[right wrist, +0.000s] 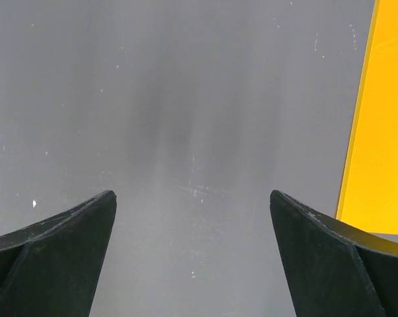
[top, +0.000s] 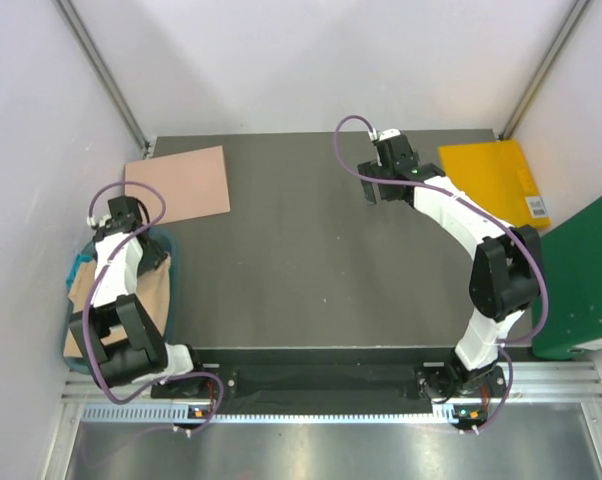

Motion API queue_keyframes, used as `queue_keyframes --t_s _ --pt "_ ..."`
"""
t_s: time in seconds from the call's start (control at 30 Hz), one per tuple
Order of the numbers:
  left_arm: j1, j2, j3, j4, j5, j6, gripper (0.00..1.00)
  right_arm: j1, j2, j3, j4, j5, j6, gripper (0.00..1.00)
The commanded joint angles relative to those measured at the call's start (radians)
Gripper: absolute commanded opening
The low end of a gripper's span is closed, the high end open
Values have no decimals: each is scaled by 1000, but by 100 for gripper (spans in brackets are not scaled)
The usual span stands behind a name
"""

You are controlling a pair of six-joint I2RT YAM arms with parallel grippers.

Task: Fold and stack the t-shirts
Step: Grab crumpled tshirt from bin with the left arm, then move the tshirt to the center of the board

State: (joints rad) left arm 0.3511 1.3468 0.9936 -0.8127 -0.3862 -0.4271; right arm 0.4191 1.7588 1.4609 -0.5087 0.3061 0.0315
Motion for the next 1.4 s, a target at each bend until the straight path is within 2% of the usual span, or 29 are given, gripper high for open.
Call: queue_keyframes --t_s 0.0,0.03,0.1,0.4,0.57,0.83,1.0,1.03,1.1,1.2,1.27,1.37 --pt "3 58 -24 41 95 -22 66 12 4 46 15 -10 13 100" --pt "3 67 -24 35 89 -25 34 12 4 46 15 -7 13 100" --pt "2 68 -9 18 57 -30 1 10 2 44 15 -5 13 100" --pt "3 -132 151 -19 -60 -44 0 12 7 19 21 -30 19 100" --pt "3 -140 263 -39 -125 -67 0 10 14 21 19 -55 27 100" --pt "0 -126 448 -5 69 -62 0 14 36 29 21 -96 53 100" --pt "-20 -147 432 95 226 -33 0 12 41 39 22 -90 48 100" --pt "-23 -170 394 131 272 -29 0 12 45 45 22 -90 48 100" --pt "-27 -178 338 254 482 -44 0 10 48 50 22 -90 48 100" --pt "-87 -135 318 375 681 -122 0 9 56 58 22 -85 53 100" --pt "-208 -59 335 426 743 -137 0 0 57 59 22 -75 71 100" --pt "-413 107 457 445 867 -105 0 -38 57 67 13 -71 114 100"
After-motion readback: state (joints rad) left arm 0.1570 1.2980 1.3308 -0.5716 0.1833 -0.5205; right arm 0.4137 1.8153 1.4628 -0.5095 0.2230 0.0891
